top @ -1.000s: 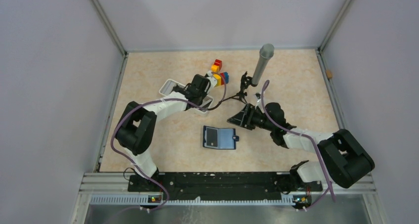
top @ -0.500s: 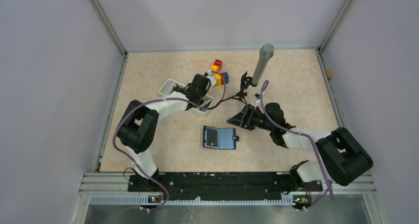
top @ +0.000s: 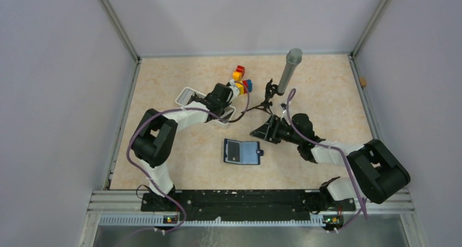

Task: Put the credit cards into the card holder
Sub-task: Pick up the credit card from the storage box.

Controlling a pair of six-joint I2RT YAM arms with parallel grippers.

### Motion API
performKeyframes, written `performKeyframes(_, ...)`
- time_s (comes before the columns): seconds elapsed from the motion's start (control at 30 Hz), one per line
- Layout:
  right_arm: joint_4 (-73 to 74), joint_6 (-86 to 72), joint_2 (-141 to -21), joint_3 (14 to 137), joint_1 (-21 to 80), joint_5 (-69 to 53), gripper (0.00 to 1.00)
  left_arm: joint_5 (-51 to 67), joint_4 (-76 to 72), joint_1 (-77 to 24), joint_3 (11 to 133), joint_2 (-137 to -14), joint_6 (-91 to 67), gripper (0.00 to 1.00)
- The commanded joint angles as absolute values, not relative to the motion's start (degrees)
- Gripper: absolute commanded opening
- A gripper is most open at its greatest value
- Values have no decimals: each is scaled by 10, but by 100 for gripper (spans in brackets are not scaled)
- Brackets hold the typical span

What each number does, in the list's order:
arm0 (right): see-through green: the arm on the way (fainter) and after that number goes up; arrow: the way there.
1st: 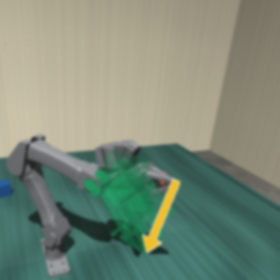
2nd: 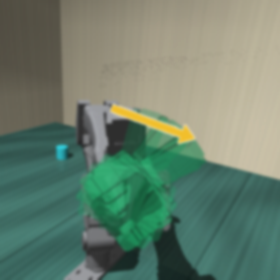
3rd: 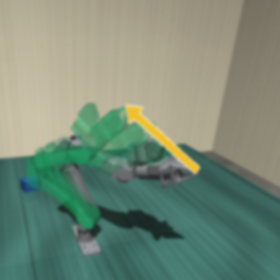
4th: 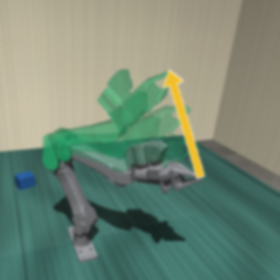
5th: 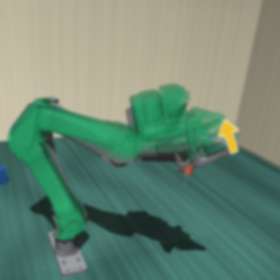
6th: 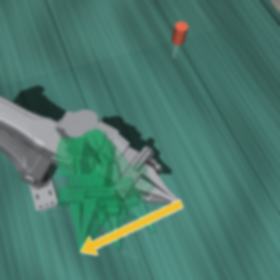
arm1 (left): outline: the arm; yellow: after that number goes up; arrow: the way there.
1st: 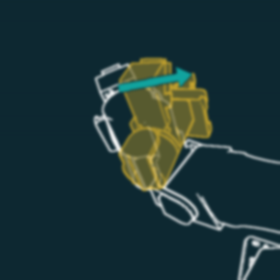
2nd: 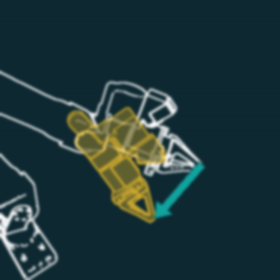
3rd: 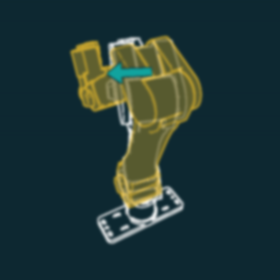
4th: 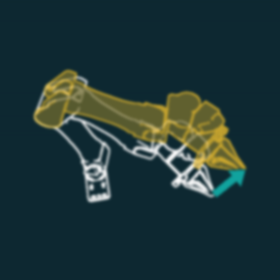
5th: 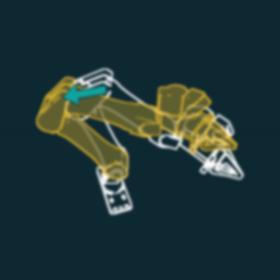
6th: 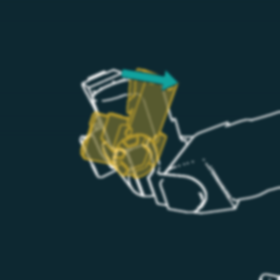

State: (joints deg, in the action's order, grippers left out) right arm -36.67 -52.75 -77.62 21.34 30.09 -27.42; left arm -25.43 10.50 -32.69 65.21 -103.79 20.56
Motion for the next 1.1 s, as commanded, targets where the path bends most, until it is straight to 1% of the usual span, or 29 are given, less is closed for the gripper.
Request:
performKeyframes(0.0,-397,-526,-783,212,294,-283,64,-266,83,-327,640,-1034,223,52)
performKeyframes(0.27,-403,-527,-793,214,294,-289,64,-268,79,-327,635,-1037,250,59)
performKeyframes(0.53,-404,-528,-794,213,294,-291,64,-264,71,-327,633,-1038,284,61)
performKeyframes(0.8,-399,-528,-788,211,293,-289,64,-236,83,-326,645,-1050,303,57)
performKeyframes(1.07,-397,-528,-784,210,293,-288,64,-239,80,-327,654,-1069,330,53)
